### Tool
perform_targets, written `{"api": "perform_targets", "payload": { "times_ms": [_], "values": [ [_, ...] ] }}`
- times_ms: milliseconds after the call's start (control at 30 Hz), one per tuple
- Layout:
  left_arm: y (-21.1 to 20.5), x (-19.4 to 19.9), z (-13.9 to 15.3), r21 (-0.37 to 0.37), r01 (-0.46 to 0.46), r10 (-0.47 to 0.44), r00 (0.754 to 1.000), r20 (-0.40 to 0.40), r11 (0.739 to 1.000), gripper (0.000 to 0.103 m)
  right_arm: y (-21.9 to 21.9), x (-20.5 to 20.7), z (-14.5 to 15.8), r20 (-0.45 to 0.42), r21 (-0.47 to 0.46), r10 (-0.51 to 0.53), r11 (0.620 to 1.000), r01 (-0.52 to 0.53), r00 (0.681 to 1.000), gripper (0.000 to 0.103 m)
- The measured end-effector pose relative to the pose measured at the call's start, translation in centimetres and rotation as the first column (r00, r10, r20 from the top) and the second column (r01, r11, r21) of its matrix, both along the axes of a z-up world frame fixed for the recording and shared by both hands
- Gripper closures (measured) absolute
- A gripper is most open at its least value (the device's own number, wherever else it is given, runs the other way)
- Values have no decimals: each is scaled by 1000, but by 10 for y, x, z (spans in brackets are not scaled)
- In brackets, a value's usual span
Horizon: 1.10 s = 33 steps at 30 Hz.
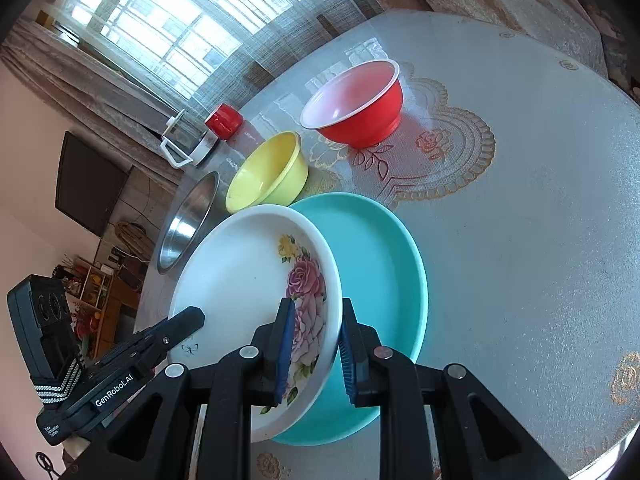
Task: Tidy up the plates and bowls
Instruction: 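Lift the flowered plate and carry it over the teal plate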
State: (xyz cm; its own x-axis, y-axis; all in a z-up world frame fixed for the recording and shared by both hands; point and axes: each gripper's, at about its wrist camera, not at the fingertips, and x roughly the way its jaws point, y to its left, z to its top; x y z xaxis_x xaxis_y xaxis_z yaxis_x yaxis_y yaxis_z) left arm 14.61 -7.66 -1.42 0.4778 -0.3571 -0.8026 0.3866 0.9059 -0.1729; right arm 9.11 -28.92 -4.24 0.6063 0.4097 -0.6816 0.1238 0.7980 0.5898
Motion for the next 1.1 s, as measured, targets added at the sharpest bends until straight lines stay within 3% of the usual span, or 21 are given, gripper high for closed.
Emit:
{"api": "perform_targets", "payload": {
  "times_ms": [333,467,667,1000,1100],
  "values": [
    [-16,8,-24,135,14,-12,1000,-18,991,89,2,7,-14,-32,-78,-5,997,3,999,80],
    [-16,10,-24,139,11,-9,1000,-12,990,89,6,9,-13,-23,-128,5,992,-8,1000,80],
    [-14,9,-24,138,6,-4,1000,-10,990,89,6,10,-11,-20,-125,20,992,-23,1000,78],
    [-9,6,-23,120,-12,14,1000,-10,993,88,12,-5,5,33,-250,29,968,-20,999,74],
    [-11,4,-23,133,-18,17,1000,8,991,87,13,-5,-2,17,-265,10,964,-5,1000,85]
  ]
}}
